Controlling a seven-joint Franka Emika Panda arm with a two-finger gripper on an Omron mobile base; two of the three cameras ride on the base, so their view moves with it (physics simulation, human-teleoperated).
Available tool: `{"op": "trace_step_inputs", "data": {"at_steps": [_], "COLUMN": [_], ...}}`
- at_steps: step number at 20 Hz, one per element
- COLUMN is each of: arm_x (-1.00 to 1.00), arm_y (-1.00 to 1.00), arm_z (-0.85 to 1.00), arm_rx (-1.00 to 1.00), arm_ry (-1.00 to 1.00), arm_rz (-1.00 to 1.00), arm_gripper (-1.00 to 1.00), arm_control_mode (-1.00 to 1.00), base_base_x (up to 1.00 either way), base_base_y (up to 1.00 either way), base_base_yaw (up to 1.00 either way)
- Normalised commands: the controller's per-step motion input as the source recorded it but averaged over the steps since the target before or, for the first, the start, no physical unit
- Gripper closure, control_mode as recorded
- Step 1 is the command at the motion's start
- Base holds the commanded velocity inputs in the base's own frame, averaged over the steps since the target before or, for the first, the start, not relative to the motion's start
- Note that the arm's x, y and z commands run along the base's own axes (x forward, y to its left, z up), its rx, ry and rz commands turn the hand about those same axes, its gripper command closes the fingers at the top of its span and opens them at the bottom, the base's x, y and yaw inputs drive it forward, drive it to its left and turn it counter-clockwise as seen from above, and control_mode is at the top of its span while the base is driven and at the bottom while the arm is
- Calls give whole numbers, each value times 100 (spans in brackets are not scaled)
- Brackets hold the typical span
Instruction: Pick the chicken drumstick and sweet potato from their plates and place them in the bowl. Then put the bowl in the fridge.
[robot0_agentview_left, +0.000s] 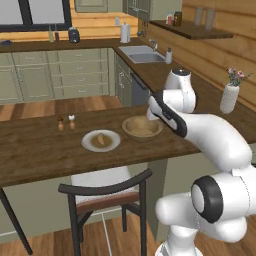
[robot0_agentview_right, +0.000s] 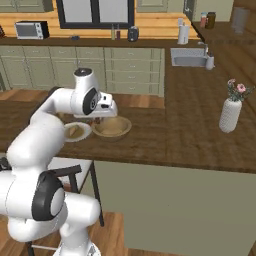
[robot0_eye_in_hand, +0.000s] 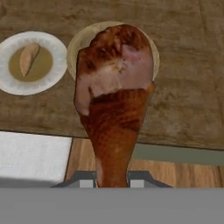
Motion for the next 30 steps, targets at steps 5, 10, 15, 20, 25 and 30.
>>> {"op": "trace_step_inputs", "data": {"at_steps": [5,10,15,20,25,30], "arm_x": [100,100,100,32,-1,4], "arm_y": [0,0,2,0,0,0], "arm_z": [-75,-38,-20,-25,-52,-20], "arm_rx": [0,0,0,0,0,0], "arm_ry": [1,8,9,7,9,0], "arm_rz": [0,0,0,0,0,0], "arm_gripper": [100,100,100,100,-100,-100], "arm_control_mode": [-100,-100,-100,-100,-100,-100], "base_base_x": [0,0,0,0,0,0], "base_base_y": [0,0,0,0,0,0], "base_base_yaw": [0,0,0,0,0,0]}}
